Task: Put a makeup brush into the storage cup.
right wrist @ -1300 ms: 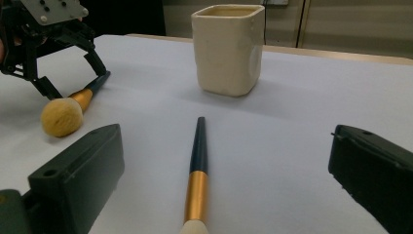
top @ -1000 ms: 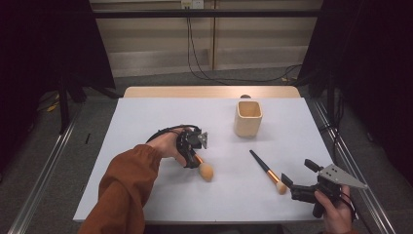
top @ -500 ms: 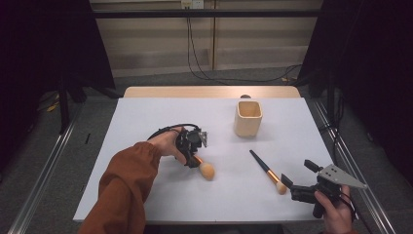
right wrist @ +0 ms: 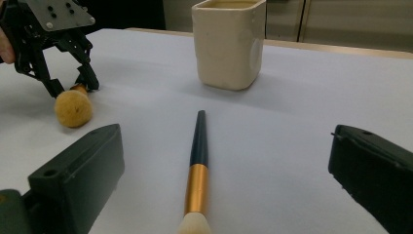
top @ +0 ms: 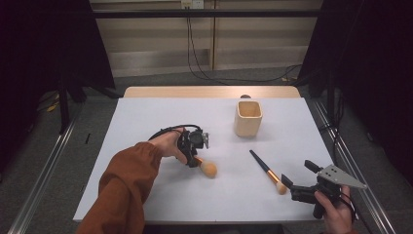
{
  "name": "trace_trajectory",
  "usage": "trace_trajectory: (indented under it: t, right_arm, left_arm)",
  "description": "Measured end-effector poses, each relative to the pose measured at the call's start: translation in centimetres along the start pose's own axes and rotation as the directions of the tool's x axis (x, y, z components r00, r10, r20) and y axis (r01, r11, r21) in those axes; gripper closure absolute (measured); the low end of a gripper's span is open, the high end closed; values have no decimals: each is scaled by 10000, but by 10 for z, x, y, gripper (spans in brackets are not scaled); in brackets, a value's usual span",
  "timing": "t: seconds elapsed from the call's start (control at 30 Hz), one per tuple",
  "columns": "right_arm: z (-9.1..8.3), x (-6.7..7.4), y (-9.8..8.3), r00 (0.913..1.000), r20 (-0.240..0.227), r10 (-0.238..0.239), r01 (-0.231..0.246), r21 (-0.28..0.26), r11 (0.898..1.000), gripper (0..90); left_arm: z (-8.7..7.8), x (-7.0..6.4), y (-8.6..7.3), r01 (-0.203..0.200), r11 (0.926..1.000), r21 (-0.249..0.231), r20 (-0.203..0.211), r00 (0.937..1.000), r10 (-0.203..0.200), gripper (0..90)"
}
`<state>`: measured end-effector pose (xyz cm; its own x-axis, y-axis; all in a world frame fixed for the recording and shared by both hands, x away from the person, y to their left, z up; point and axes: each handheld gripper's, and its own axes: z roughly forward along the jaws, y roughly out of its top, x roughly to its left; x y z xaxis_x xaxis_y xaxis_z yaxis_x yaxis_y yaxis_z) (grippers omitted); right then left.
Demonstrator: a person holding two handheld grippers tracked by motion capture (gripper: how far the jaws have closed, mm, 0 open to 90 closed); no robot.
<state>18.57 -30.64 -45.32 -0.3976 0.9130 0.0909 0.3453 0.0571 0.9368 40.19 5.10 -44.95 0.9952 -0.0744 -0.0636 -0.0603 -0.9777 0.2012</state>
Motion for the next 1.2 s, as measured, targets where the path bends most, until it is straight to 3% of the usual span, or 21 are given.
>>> trace_trajectory:
  t: [0.23,0.37,0.57,0.87,0.93,1.2]
  right_arm:
    - [0,-1,-1,10000,2,63,-63,103,9999,0]
    - [1,-1,-1,9999,28,131,-132,239,9996,0]
    - [1,0,-1,10000,0,52,-52,256,9997,0]
    - [1,0,-1,10000,-14,48,-48,281,9996,0]
    - [1,0,-1,10000,-30,16,-15,279,9996,0]
    - [1,0,-1,10000,-26,5,-4,283,9996,0]
  left_arm:
    - [-2,2,-1,388,9991,169,149,9991,-390,621]
    - [-2,0,0,523,9983,263,-41,9986,-523,641]
    - [-3,0,1,713,9968,374,47,9974,-716,698]
    - [-3,0,1,1159,9922,450,-37,9933,-1158,708]
    - [-4,-1,1,1429,9890,391,-26,9897,-1429,709]
    - [-5,-2,-2,1898,9812,338,-104,9818,-1896,713]
